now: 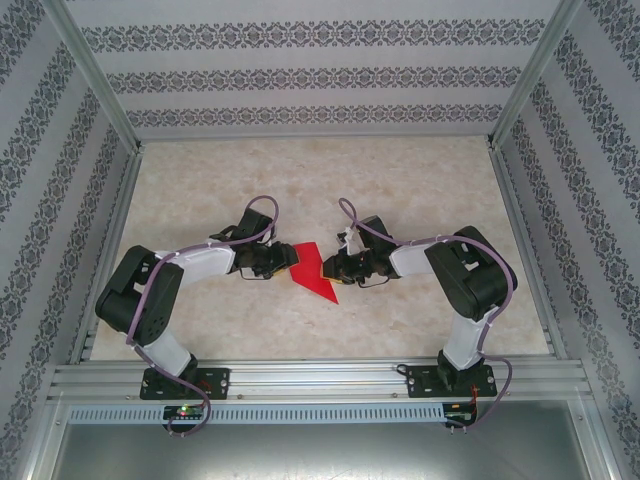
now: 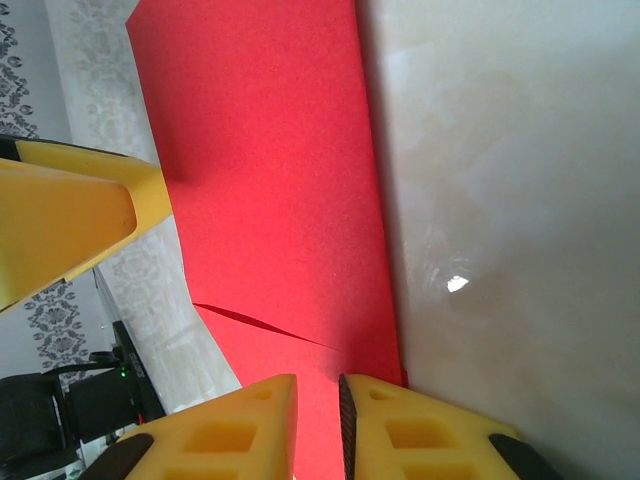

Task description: Fold a paper plane with a square sheet of paper (pick it up from the middle)

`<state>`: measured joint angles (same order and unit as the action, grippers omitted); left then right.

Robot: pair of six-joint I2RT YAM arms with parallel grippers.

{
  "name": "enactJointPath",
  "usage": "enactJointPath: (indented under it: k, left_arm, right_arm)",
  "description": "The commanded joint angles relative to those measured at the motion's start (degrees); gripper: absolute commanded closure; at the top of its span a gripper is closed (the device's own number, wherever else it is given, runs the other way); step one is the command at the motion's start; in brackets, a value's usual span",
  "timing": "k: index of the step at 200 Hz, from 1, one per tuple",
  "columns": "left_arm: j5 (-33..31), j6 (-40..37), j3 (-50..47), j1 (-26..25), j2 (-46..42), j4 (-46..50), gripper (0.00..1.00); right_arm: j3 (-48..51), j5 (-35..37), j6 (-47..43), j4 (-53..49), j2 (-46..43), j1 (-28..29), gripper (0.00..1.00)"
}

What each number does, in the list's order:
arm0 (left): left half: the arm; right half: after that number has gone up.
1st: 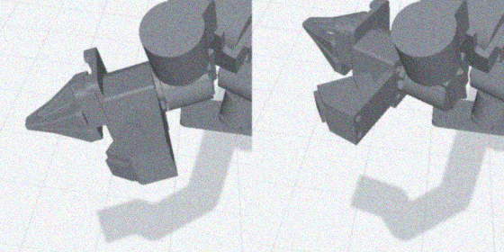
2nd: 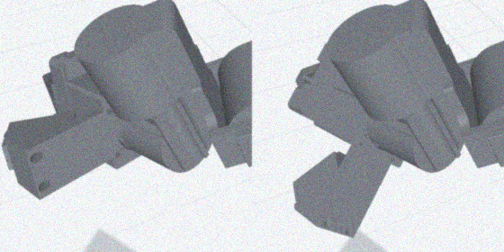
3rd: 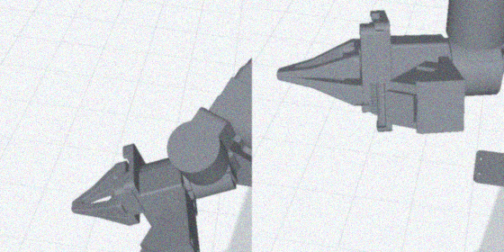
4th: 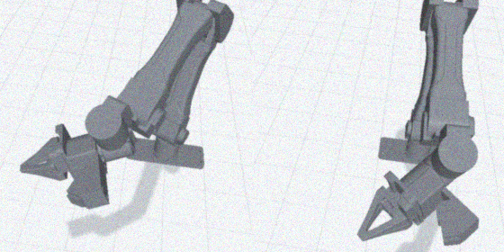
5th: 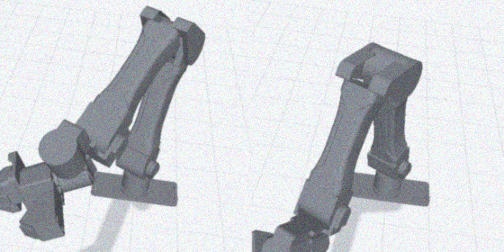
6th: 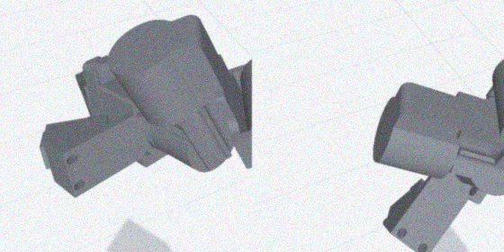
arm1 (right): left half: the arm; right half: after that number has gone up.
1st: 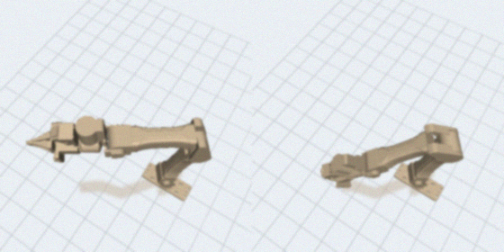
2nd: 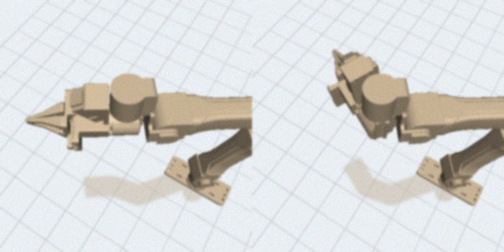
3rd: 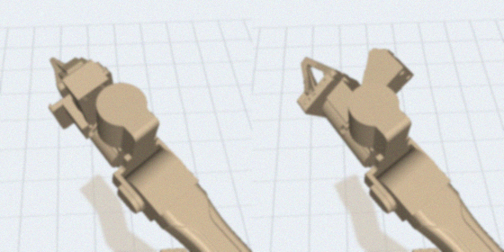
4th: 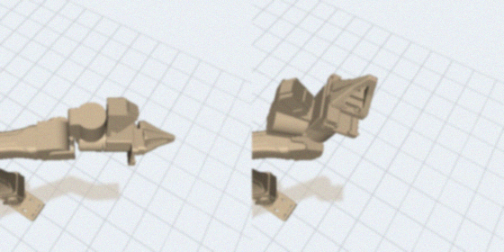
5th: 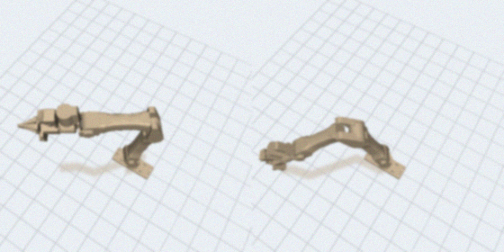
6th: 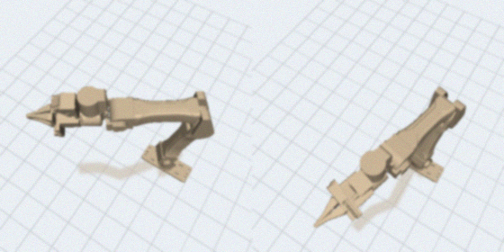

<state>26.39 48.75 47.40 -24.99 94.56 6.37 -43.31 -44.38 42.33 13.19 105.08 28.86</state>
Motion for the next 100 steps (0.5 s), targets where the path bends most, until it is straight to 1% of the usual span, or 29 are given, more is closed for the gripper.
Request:
enactJointPath:
  k: [1, 53, 100]
  left_arm:
    - [1.09, 1.11, 1.72, 0.64, 0.83, -2.29, 0.54]
    - [1.31, 1.21, 2.33, 0.61, 2.55, -2.24, 0.54]
    - [3.19, 2.34, 2.70, 0.57, 3.56, -4.99, 0.56]
  right_arm:
    - [1.96, 4.04, -0.36, 0.16, 4.59, 1.20, 0.79]
    - [2.00, 4.22, -0.40, 0.08, 4.70, 1.19, 0.79]
    - [2.03, 4.31, -0.40, 0.17, 5.05, 1.10, 0.80]
